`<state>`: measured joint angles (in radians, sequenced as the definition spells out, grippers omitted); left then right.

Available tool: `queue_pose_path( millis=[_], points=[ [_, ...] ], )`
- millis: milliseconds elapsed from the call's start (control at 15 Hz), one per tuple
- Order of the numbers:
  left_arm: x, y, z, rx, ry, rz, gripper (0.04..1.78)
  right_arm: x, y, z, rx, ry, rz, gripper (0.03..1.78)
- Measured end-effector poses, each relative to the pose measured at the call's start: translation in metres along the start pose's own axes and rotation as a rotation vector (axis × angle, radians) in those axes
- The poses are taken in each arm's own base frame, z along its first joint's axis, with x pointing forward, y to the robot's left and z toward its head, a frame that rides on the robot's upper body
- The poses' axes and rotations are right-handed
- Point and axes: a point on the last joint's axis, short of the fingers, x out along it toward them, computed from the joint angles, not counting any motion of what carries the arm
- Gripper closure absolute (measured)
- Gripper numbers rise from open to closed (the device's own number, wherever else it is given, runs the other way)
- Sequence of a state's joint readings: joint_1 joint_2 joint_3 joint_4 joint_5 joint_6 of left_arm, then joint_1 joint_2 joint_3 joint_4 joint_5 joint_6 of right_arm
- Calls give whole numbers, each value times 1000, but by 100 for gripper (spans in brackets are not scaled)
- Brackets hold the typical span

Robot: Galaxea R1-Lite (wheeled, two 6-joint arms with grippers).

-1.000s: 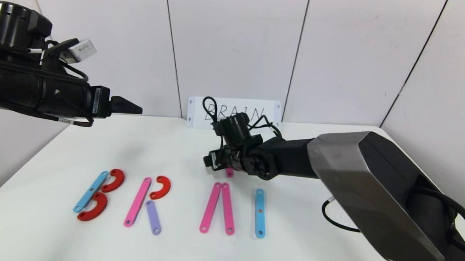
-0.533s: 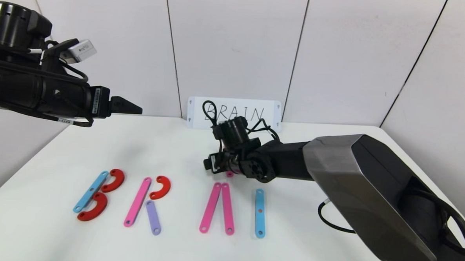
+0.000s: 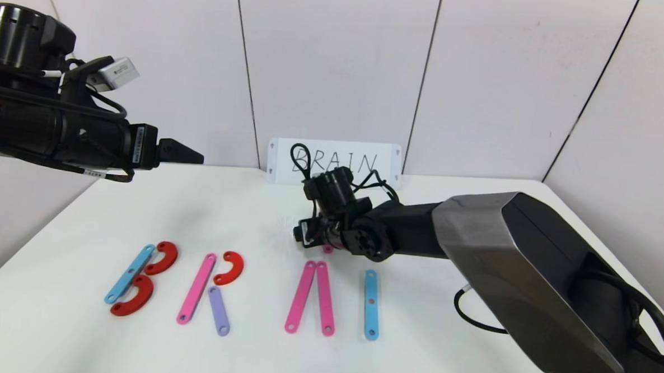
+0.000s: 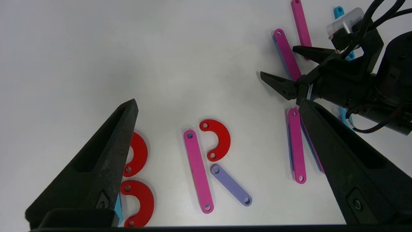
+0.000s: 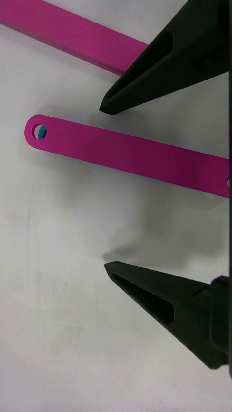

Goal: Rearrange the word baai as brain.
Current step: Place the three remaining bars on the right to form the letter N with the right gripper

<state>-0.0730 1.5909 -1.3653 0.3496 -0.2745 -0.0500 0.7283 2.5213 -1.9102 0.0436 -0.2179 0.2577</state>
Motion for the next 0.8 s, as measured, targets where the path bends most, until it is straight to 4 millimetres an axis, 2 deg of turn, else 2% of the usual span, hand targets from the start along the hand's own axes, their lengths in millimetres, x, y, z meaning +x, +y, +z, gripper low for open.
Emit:
queue_pose_path(
  millis=[133,400,533,800],
  points=[
    [0,0,0,0,0,-1,8,0,0,0,1,1,-1,51],
    [0,0,0,0,0,-1,8,0,0,0,4,1,0,123],
    [0,0,0,-1,0,-1,8,0,0,0,6,1,0,148],
    [0,0,0,1,-1,0,8,-4,0,3,15,-12,-18,151]
  ],
)
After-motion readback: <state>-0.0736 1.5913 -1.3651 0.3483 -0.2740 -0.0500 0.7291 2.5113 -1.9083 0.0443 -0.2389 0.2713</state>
